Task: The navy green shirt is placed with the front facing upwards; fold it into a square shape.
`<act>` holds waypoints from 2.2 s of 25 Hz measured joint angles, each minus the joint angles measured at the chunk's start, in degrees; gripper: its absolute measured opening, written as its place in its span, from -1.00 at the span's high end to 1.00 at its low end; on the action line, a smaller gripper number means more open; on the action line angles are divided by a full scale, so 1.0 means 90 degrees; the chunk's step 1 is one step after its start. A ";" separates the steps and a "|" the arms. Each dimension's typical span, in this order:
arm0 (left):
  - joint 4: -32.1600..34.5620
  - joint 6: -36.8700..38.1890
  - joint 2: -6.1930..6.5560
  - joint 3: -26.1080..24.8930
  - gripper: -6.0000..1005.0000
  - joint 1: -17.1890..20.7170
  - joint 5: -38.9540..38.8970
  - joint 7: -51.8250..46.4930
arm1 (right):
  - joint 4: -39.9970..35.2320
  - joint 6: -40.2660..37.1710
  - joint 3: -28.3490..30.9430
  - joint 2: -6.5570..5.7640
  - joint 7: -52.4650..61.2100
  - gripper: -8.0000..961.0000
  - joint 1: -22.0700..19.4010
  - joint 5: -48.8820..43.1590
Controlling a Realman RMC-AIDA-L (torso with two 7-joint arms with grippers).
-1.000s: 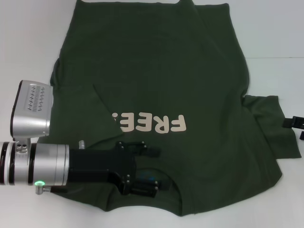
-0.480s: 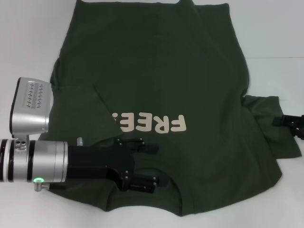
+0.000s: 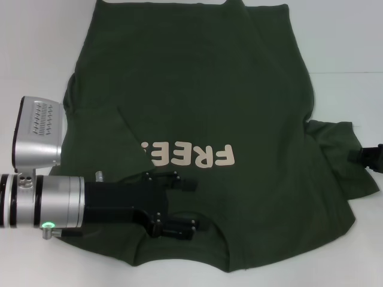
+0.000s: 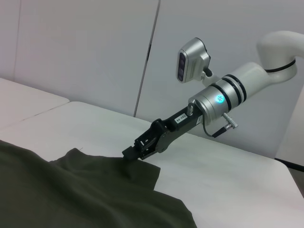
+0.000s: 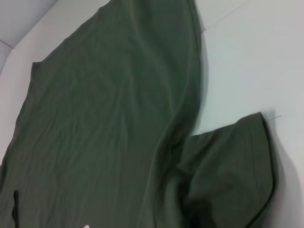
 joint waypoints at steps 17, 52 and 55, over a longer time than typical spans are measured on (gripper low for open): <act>0.0020 0.0001 0.0000 0.0013 -0.75 0.0000 0.0000 0.0002 | 0.0000 0.0196 0.0328 -0.0107 0.0099 0.97 -0.0005 -0.0008; 0.0019 -0.0079 -0.0001 -0.0052 -0.75 -0.0072 -0.0062 -0.0161 | -0.0241 -0.0248 -0.0486 -0.0302 0.0244 0.96 0.1399 -0.0194; 0.0019 -0.0090 -0.0001 -0.0051 -0.75 -0.0094 -0.0062 -0.0194 | -0.0232 -0.0100 -0.0693 -0.0073 0.0196 0.96 0.1716 -0.0179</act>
